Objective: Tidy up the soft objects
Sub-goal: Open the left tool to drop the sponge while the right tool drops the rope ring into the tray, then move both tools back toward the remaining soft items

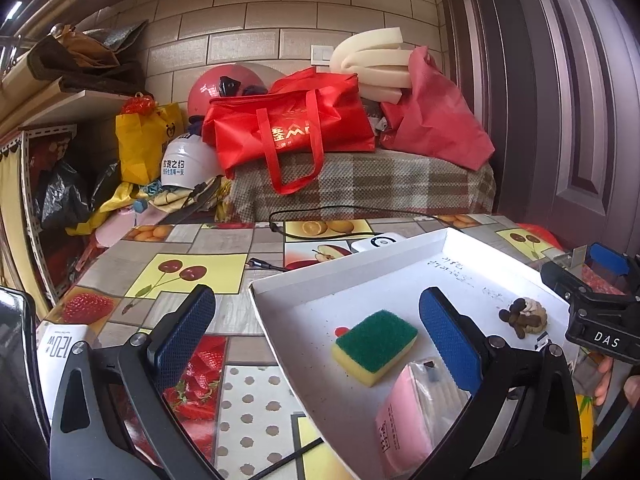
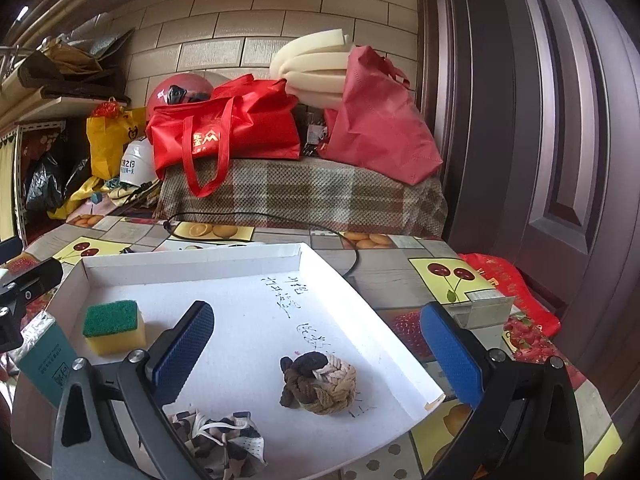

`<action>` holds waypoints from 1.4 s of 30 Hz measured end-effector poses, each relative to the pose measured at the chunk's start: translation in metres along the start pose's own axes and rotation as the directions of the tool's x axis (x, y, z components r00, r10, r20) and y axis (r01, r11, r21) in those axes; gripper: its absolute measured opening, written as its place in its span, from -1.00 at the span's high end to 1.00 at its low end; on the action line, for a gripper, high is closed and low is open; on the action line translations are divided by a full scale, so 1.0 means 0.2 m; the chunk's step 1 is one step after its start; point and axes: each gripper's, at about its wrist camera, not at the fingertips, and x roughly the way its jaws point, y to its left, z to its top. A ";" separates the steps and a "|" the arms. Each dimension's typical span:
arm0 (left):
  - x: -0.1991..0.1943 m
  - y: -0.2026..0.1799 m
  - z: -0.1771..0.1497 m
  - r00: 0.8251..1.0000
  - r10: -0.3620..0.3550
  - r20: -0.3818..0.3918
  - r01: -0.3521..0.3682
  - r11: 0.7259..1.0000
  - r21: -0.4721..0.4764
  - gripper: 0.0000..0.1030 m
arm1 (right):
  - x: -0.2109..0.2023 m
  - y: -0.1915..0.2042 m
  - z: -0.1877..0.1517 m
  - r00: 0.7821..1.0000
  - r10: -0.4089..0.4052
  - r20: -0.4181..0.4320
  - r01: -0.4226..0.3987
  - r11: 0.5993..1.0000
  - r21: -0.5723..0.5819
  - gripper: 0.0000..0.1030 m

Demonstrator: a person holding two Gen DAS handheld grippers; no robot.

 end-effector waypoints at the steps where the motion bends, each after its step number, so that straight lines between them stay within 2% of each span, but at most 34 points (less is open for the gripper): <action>1: -0.01 0.00 0.00 1.000 0.001 -0.001 -0.001 1.000 0.001 -1.00 | -0.01 -0.01 0.00 1.000 -0.005 0.001 0.005 1.000 0.010 -1.00; 9: -0.16 0.00 -0.06 1.000 -0.012 -0.018 0.012 1.000 0.026 -1.00 | -0.09 -0.08 -0.04 1.000 -0.019 -0.017 0.020 0.999 0.047 -1.00; 18: -0.42 0.00 -0.17 0.993 -0.101 -0.068 0.105 0.993 0.060 -1.00 | -0.24 -0.19 -0.11 0.998 -0.020 -0.054 0.024 0.997 0.076 -1.00; 25: -0.68 -0.02 -0.26 0.982 -0.170 -0.086 0.179 0.978 0.109 -1.00 | -0.35 -0.26 -0.16 0.997 -0.017 -0.074 0.024 0.995 0.098 -1.00; 30: -0.76 -0.01 -0.30 0.969 -0.208 -0.132 0.222 0.970 0.103 -1.00 | -0.41 -0.31 -0.20 0.995 -0.006 -0.101 0.018 0.993 0.118 -1.00; 35: -0.84 0.00 -0.34 0.963 -0.230 -0.143 0.246 0.964 0.104 -1.00 | -0.47 -0.34 -0.24 0.992 -0.013 -0.128 0.029 0.991 0.129 -1.00; 42: -0.98 -0.07 -0.40 0.943 -0.291 -0.160 0.317 0.933 0.170 -1.00 | -0.55 -0.36 -0.29 0.983 0.008 -0.184 0.016 0.991 0.130 -1.00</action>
